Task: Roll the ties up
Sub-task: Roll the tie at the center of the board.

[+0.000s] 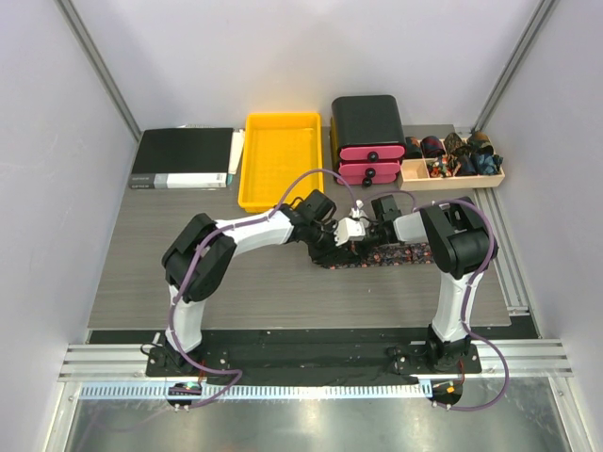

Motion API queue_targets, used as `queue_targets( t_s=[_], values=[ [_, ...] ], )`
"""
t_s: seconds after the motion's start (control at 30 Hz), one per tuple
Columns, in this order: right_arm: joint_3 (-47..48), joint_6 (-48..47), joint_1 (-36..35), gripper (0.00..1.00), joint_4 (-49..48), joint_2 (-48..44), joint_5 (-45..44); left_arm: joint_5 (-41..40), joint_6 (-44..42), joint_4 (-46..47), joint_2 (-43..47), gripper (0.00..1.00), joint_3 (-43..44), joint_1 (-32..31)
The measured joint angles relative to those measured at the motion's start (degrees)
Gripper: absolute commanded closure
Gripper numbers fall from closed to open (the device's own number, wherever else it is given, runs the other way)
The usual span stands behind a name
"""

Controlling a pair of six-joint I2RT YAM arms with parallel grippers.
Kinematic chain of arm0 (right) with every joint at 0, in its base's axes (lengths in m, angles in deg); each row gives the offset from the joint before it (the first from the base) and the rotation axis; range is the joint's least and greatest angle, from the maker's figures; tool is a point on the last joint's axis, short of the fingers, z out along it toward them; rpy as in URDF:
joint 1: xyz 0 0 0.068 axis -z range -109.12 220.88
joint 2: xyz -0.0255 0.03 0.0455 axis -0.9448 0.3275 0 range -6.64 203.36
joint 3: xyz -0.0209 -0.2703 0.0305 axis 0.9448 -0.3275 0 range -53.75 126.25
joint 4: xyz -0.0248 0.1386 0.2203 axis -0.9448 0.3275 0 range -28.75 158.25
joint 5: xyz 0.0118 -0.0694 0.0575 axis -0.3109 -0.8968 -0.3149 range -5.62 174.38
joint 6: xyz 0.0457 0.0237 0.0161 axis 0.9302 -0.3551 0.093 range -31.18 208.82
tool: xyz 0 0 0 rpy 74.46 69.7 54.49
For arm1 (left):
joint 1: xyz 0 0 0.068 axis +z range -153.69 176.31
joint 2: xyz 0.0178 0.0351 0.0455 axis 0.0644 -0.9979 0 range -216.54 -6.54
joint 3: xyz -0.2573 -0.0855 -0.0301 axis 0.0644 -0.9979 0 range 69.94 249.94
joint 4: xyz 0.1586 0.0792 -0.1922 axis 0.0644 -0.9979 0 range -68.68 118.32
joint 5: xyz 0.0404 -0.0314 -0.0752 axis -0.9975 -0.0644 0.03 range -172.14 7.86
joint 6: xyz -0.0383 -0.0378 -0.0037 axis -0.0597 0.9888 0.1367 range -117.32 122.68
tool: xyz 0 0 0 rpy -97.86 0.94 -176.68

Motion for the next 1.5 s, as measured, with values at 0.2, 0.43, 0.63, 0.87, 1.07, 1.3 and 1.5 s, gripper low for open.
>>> queue_targets(
  t_s=[0.2, 0.43, 0.63, 0.87, 1.07, 1.3, 1.5],
  values=[
    [-0.26, 0.94, -0.02, 0.82, 0.07, -0.61, -0.48, -1.73, 0.24, -0.61, -0.55, 0.75, 0.42, -0.46],
    [0.94, 0.59, 0.63, 0.76, 4.74, -1.9, -2.45, -2.6, 0.28, -1.36, -1.29, 0.77, 0.96, -0.81],
    [2.38, -1.22, 3.65, 0.75, 10.47, -2.4, -2.25, -3.43, 0.24, -1.66, -1.84, 0.78, 1.49, -1.16],
    [5.33, -6.14, 7.72, 0.73, 16.92, -3.5, -2.19, -3.78, 0.09, -4.55, -2.99, 0.79, 3.96, -1.29],
    [4.46, -4.79, 6.97, 0.7, 14.67, -5.22, -1.99, -4.52, -1.09, -7.72, -4.0, 0.77, 6.32, -1.55],
    [-1.95, 4.26, 3.69, 0.65, 2.1, -6.16, -1.25, -6.38, -2.73, -9.73, -4.55, 0.77, 7.67, -1.84],
    [-3.98, 7.76, 2.27, 0.63, -3.37, -6.16, -1.42, -6.84, -3.04, -11.1, -4.68, 0.76, 8.13, -1.84]
  ],
)
